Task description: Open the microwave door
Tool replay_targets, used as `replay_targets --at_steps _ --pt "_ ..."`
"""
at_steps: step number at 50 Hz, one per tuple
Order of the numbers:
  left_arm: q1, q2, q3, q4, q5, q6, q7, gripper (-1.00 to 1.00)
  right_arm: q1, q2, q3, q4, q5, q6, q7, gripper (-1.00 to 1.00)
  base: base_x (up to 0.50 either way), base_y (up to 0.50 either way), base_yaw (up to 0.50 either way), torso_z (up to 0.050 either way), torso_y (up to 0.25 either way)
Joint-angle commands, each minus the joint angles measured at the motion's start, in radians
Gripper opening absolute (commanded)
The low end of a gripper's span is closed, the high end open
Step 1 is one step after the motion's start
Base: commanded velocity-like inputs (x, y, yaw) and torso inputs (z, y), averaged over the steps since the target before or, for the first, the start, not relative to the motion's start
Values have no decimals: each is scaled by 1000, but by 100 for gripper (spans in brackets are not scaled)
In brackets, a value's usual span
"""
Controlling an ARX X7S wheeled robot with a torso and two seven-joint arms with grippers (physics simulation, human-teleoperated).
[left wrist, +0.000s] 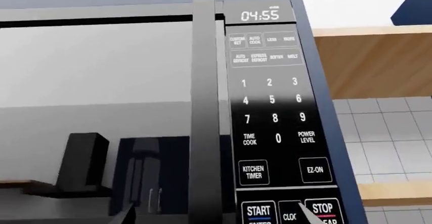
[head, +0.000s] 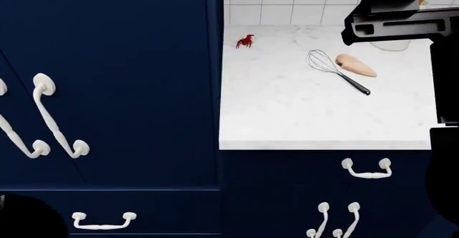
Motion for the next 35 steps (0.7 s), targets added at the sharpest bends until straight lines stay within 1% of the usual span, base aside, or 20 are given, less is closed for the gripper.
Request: replay_targets --at_steps 1,10,15,28,35 --pt "-224 -40 100 -216 10 -44 36 100 10 10 7 -3 31 6 21 100 0 0 0 0 0" --pt "-388 -70 233 -439 90 61 100 100 9 20 5 -5 57 4 41 100 0 0 0 0 0" --pt "-449 -76 277 -549 131 125 123 100 8 27 2 -3 70 0 53 100 0 0 0 0 0" --pt "-532 -48 301 -800 176 228 144 100 17 43 -12 1 98 -4 83 100 0 0 0 0 0" --pt "-546 -43 330 -891 203 283 160 100 17 53 -19 7 108 -15 95 100 0 0 0 0 0"
